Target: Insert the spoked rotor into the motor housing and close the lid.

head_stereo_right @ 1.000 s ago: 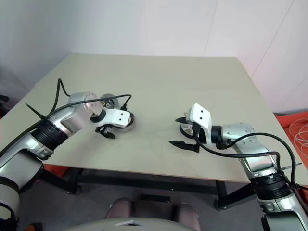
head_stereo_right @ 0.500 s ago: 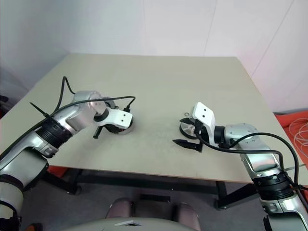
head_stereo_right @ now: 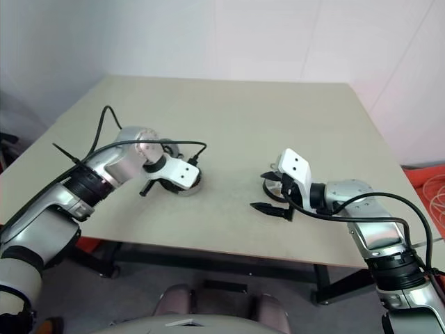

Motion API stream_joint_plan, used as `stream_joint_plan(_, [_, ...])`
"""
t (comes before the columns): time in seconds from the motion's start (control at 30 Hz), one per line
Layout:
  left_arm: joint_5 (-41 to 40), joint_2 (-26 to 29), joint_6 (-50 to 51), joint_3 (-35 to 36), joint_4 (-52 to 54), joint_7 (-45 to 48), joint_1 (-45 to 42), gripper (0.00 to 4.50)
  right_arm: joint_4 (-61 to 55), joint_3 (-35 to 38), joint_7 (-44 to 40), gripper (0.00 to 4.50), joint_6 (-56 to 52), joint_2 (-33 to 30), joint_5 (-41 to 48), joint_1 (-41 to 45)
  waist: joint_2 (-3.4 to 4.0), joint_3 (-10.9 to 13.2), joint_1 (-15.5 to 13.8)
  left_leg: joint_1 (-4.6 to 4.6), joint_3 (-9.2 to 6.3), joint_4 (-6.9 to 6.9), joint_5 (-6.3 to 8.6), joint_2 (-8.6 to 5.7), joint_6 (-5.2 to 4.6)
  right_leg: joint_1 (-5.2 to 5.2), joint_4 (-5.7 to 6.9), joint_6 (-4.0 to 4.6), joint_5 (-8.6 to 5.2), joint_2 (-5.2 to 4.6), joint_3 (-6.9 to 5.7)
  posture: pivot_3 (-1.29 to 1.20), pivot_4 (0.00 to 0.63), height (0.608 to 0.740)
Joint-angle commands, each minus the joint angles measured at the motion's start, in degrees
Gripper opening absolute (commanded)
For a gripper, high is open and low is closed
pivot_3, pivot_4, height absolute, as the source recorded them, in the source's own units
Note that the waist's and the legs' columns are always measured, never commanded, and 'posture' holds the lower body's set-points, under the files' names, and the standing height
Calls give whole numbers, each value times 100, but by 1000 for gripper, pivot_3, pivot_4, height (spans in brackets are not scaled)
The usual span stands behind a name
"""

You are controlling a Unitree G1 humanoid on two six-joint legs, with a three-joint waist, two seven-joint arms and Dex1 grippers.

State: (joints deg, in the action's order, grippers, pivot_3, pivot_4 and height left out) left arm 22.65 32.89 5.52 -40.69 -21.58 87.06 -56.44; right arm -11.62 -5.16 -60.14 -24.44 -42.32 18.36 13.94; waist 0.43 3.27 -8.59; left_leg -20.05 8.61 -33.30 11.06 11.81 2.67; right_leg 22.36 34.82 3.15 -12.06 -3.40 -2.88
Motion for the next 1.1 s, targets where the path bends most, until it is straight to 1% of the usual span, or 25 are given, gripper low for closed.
stream_joint_plan(0.03, [48, -200, -612, 100, -204, -153, -443, 35, -137, 186, -24, 4500, 8, -94, 100, 13, 0, 0, -18, 0, 0, 0, 0, 0, 0, 0, 1, 0, 0, 0, 0, 0, 0, 740])
stream_joint_plan(0.17, [76, -488, -1096, 123, -572, -301, -622, 35, -197, 207, -7, 4500, -15, -118, 111, -57, -1, 0, -27, -3, 0, 0, 0, 0, 0, 0, 1, 0, 0, 0, -1, 0, 0, 740])
stream_joint_plan(0.27, [51, -609, -1558, 68, -743, -164, -750, 35, -240, 276, 0, 4500, -51, -178, 134, -157, -1, 1, -21, -5, 0, 0, -1, 1, -1, 3, 1, 0, 0, 1, -1, 0, 0, 740])
stream_joint_plan(0.5, [20, -640, -2383, -59, -750, 375, -748, 35, -186, 466, -77, 4500, -27, -374, 166, -308, -2, 1, -27, -6, 0, 0, 0, 0, -2, 4, 1, -1, 0, 0, -1, 0, 0, 740])
stream_joint_plan(0.7, [47, -651, -2749, -138, -749, 540, -699, 35, -235, 480, -30, 4500, -76, -344, 209, -304, -2, 1, -32, -4, 0, -1, -2, 1, -6, 3, 5, -1, 0, -1, -2, 0, 0, 740])
stream_joint_plan(1.0, [-611, -252, -3352, -770, -586, 544, -698, 35, -234, 409, -2, 4500, -96, -307, 230, -278, -1, 1, -35, -4, 2, 0, -3, 2, -8, 6, 7, -1, 0, -1, -3, 0, 0, 740])
stream_joint_plan(1.1, [-732, -175, -3293, -920, -562, 544, -764, 35, -228, 380, 0, 4500, -98, -292, 235, -260, -1, 1, -38, -4, 2, -1, -3, 2, -9, 5, 8, -1, 0, -1, -3, 0, 0, 740])
